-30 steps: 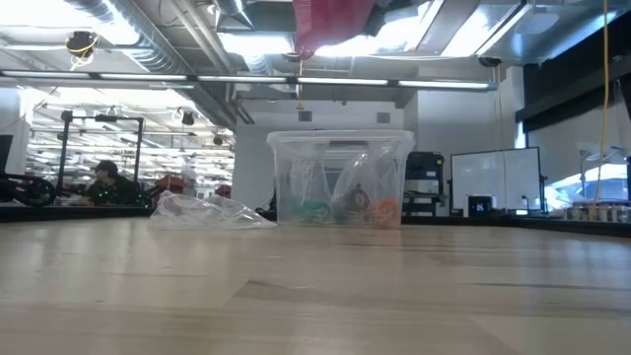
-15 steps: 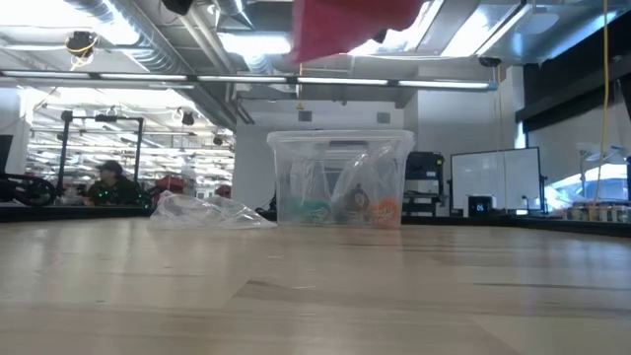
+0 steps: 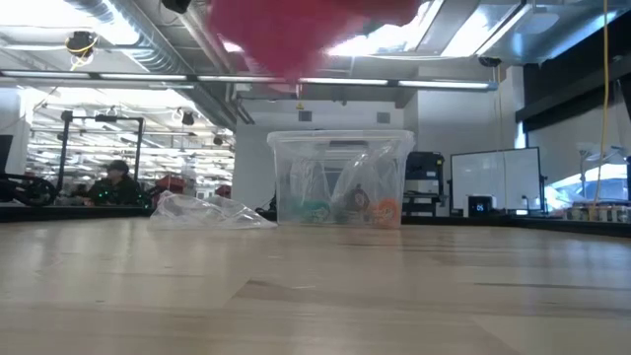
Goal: Roll bandage
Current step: Roll the pink bandage
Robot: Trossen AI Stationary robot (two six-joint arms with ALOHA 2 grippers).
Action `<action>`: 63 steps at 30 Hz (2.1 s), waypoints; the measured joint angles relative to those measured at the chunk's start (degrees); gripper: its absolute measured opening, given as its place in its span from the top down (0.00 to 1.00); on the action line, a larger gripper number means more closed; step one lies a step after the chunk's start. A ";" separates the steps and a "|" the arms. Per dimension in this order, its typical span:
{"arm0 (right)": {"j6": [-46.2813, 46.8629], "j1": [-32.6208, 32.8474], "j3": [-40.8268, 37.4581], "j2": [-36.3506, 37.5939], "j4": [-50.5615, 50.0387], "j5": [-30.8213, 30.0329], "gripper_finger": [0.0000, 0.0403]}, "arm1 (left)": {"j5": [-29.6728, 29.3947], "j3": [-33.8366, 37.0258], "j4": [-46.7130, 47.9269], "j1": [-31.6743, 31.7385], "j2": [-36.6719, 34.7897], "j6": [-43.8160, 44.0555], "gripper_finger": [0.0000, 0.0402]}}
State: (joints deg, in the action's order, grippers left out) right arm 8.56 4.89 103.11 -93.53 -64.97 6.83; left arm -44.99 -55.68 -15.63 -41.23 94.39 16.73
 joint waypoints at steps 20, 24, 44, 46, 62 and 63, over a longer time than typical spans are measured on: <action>-4.49 5.30 -22.27 18.20 13.92 -9.36 0.32 | -0.17 -0.01 -3.07 0.28 -0.15 -0.58 0.96; -1.56 7.80 -33.21 23.86 23.58 -9.44 0.32 | -0.20 -1.62 -3.40 0.70 -1.31 -2.97 0.96; 0.34 25.15 -60.66 28.45 76.28 -27.14 0.32 | -0.18 -4.79 -1.54 3.98 -5.27 -14.66 0.96; -2.11 25.72 -59.35 28.10 79.40 -25.27 0.32 | -0.20 -4.79 -1.51 4.18 -5.27 -14.28 0.96; -20.83 26.60 -48.91 14.71 80.33 -29.86 0.38 | -0.17 -4.79 -1.24 5.51 -5.25 -12.70 0.96; -20.88 26.60 -48.70 14.56 79.66 -30.30 0.42 | -0.17 -4.79 -1.29 5.44 -5.25 -12.64 0.96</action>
State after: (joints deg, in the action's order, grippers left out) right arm -12.32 31.48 54.41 -78.98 14.70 -23.47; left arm -45.17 -60.47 -16.92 -35.79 89.14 4.09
